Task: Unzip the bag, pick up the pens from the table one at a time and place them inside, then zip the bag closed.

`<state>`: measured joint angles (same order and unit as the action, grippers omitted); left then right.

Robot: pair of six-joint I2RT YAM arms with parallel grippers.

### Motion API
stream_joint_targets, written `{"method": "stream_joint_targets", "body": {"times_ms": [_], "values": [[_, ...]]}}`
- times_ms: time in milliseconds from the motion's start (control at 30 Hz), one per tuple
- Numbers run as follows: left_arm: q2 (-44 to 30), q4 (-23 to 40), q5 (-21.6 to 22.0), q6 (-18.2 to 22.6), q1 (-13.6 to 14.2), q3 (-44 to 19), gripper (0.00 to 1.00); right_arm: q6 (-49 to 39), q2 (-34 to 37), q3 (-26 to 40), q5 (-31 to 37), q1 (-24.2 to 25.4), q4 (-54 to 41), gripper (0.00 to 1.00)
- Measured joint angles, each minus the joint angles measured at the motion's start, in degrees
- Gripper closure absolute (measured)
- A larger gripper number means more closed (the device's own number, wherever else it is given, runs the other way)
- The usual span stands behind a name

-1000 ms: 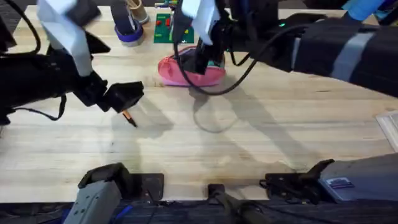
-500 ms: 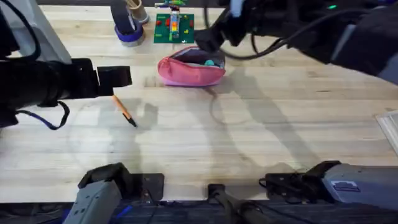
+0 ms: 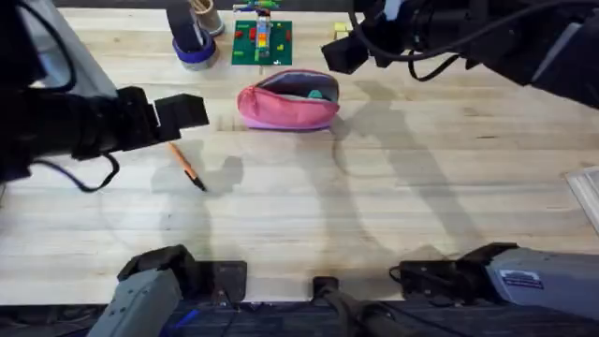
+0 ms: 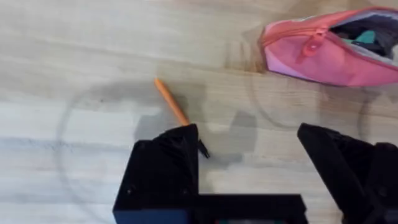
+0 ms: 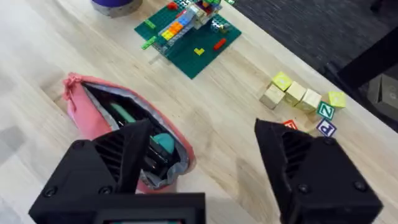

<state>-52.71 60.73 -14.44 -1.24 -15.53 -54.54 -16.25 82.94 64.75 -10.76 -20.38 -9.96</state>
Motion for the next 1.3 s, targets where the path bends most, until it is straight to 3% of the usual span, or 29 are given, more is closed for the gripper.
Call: {"method": "stream_joint_targets", "body": {"times_ms": [167, 533, 900, 1300], "values": [[-7.37, -0.06, 1.36, -4.82, 0.0, 0.0, 0.007, 0.0, 0.0, 0.0, 0.0, 0.7, 0.02, 0.005], [-20.53, -1.92, 5.99, -9.07, 0.0, 0.0, 0.007, 0.0, 0.0, 0.0, 0.0, 2.19, 0.02, 0.005], [-29.59, -5.12, 9.92, -9.94, 0.0, 0.0, 0.008, 0.0, 0.0, 0.0, -0.02, 2.32, 0.02, 0.003], [-36.99, -6.4, 11.26, -9.94, 0.0, 0.0, 0.008, 0.0, 0.0, 0.0, 0.0, 3.91, 0.02, 0.005]]}}
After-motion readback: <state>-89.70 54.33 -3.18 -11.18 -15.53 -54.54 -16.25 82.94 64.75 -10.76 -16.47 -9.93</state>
